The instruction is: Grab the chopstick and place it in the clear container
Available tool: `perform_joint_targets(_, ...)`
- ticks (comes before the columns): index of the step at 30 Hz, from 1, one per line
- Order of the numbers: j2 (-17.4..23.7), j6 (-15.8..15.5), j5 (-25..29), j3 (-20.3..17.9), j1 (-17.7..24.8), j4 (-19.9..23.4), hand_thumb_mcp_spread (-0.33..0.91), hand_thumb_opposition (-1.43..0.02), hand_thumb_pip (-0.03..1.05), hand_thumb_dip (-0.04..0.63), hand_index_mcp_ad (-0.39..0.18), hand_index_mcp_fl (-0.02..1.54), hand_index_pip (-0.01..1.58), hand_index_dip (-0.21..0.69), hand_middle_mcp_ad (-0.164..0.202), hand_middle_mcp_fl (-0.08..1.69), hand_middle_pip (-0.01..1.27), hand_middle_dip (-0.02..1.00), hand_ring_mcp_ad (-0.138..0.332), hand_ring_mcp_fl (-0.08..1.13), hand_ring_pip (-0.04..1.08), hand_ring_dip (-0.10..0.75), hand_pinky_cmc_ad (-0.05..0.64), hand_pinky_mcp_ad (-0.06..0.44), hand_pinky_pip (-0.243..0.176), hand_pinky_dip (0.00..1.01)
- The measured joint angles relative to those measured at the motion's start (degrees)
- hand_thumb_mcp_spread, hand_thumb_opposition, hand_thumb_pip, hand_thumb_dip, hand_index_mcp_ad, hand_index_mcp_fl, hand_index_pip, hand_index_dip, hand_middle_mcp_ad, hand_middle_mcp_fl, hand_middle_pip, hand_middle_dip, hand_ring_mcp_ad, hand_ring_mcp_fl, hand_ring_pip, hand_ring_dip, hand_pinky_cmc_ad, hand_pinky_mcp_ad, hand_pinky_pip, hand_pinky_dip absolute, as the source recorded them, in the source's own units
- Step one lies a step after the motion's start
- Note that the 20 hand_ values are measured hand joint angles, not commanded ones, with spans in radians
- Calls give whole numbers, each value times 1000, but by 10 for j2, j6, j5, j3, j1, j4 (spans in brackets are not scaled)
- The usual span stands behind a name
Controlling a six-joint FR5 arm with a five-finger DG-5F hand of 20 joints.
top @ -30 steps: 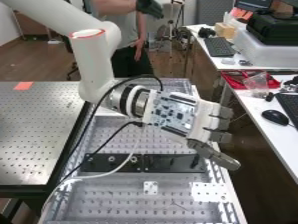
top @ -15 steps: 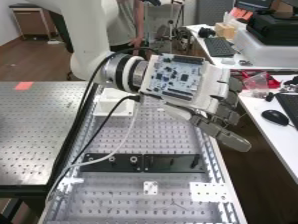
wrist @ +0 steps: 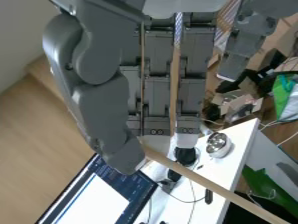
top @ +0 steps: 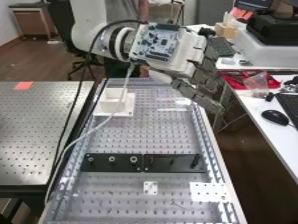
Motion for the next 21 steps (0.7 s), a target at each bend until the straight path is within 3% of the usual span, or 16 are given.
perform_joint_targets(7, 0, 19, 113, 10, 76, -34, 674, -1031, 506, 297, -35, 887, 1038, 10, -14, 1058, 546, 672, 19, 974, 94, 524, 335, 279, 63, 176)
perform_joint_targets(13, -20, 49, 216, 43, 145, -91, 672, -1031, 506, 297, -35, 887, 1037, 10, -12, 1061, 545, 672, 19, 976, 94, 524, 340, 293, 73, 178)
perform_joint_targets(19, -58, 117, 288, 95, 195, -180, 661, -1037, 506, 297, -37, 887, 1037, 10, -12, 1063, 545, 672, 17, 976, 94, 524, 340, 295, 82, 180)
perform_joint_targets(21, -75, 153, 305, 117, 207, -223, 661, -1037, 506, 297, -38, 887, 1038, 10, -10, 1063, 548, 672, 17, 976, 94, 524, 340, 295, 82, 180)
